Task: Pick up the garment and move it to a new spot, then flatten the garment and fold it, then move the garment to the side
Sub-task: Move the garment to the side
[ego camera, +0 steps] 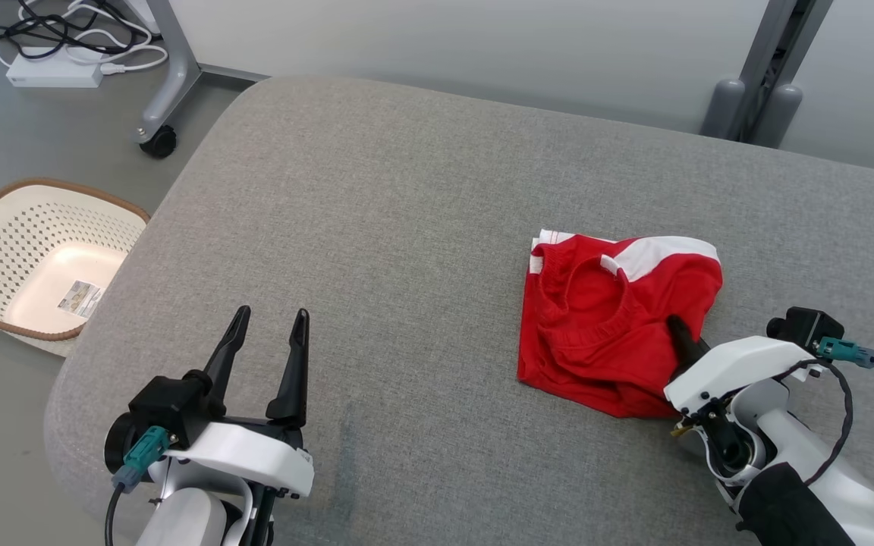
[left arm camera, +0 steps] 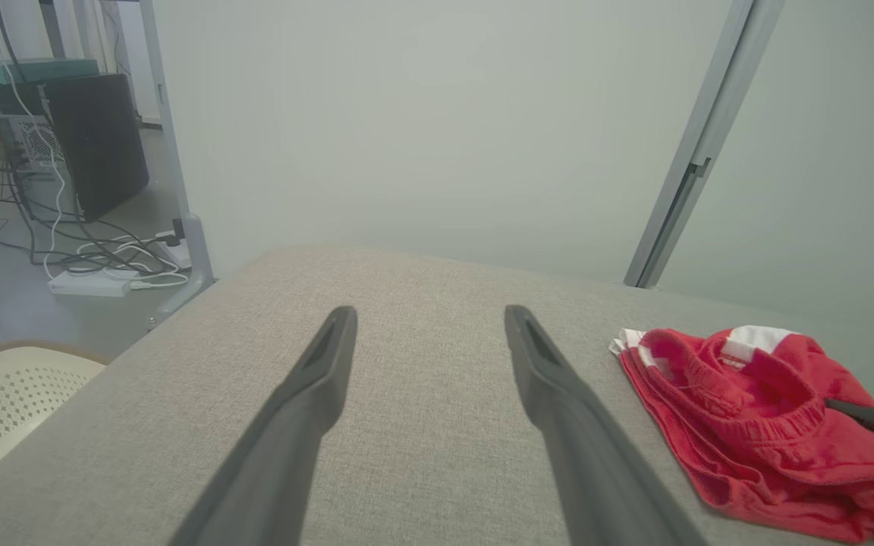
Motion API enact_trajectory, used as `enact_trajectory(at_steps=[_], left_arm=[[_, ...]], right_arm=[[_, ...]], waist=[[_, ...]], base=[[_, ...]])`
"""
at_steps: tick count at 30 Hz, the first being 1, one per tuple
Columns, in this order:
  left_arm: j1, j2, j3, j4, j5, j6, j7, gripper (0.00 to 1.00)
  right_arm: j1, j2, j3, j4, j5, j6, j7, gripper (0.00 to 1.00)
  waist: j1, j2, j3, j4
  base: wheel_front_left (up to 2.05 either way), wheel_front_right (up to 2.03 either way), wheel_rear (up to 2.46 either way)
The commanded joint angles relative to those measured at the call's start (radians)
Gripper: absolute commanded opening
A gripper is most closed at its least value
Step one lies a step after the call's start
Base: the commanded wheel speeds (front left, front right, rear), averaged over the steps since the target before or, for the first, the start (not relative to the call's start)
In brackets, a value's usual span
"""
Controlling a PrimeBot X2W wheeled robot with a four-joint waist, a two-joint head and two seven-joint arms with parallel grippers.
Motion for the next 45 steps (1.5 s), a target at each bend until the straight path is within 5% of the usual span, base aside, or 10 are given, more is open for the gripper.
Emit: enact_trajectory(at_steps=[1,13,22,45], left_arm=[[-0.007,0.008,0.002,0.002,0.004,0.003,-0.005,1.0],[0.017,0.016,-0.001,-0.007,-0.002,0.004,-0.004,1.0],[0.002,0.023,-0.011,-0.019,-0.004,0.01,0.008,1.0],[-0.002,0.043,-0.007,-0.031,-0.016,0.021,0.004,1.0]], right_arm=[[0.003,-0.014,0.01,-0.007,0.002,0.0,-0.016,0.0],[-0.005,-0.098,0.111,-0.08,-0.049,0.0,-0.059,0.0],[-0.066,-0.226,0.176,-0.114,-0.077,0.0,-0.043,0.0],[-0.199,-0.466,0.224,0.028,-0.108,0.0,-0.016,0.0]], waist=[[0.0,-0.0001,-0.004,-0.004],[0.0,-0.0001,-0.037,-0.119],[0.0,-0.0001,-0.032,-0.216],[0.0,-0.0001,0.027,-0.194]], base=[[0.0,0.0,0.0],[0.0,0.0,0.0],[0.0,0.0,0.0],[0.0,0.0,0.0]])
